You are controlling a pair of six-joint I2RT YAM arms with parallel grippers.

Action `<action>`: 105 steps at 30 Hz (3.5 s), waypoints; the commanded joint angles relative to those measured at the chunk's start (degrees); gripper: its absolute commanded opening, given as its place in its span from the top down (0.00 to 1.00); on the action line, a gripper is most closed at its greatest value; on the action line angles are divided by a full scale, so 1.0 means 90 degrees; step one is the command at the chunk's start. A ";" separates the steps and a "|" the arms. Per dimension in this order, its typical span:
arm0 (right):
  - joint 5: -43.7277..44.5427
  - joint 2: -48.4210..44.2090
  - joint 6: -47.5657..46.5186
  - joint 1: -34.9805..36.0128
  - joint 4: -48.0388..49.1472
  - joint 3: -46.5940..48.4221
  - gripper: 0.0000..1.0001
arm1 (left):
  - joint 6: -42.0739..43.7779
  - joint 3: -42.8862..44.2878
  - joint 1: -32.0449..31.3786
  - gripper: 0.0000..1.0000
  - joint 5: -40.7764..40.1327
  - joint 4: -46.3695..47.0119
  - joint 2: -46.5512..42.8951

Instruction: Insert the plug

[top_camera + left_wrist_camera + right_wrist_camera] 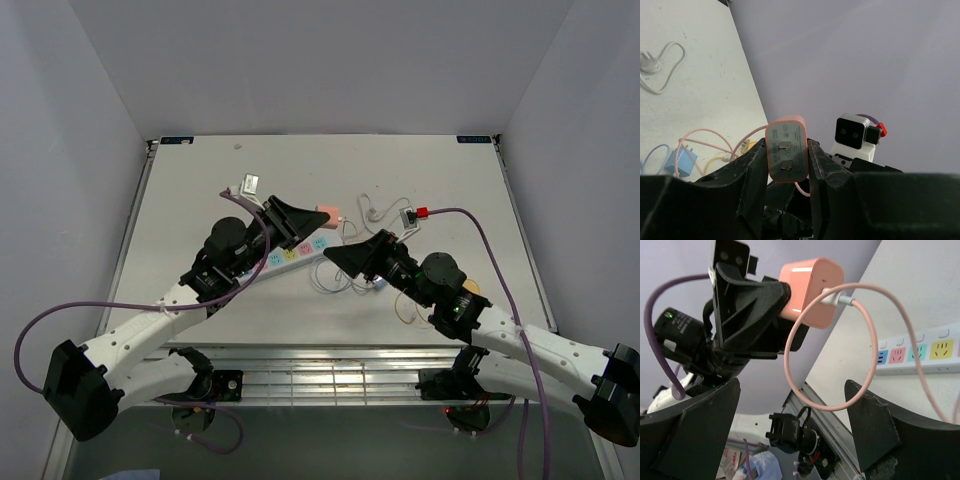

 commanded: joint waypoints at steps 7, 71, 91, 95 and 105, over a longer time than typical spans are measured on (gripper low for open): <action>0.1131 -0.0184 0.0044 0.0046 0.0548 0.0456 0.10 | 0.0279 -0.0047 -0.0086 1.00 0.0023 0.0279 -0.0303; 0.1551 0.0324 0.0083 0.0055 0.2832 0.0280 0.74 | 0.0279 -0.0516 -0.0721 1.00 0.0365 0.1315 -0.0450; 0.1551 -0.0096 -0.1038 0.0046 0.1798 0.0583 0.92 | 0.0777 -0.0077 -0.0731 0.02 0.0444 0.0301 -0.0517; 0.1571 -0.0398 -0.1556 0.0046 0.1360 0.0661 0.92 | 0.0904 0.0070 -0.0740 0.02 0.0200 -0.0256 -0.0674; 0.0205 0.0362 -0.5137 -0.0296 -0.1315 0.2993 0.92 | 0.1119 0.0304 -0.0731 0.02 0.0006 -0.2685 -0.1678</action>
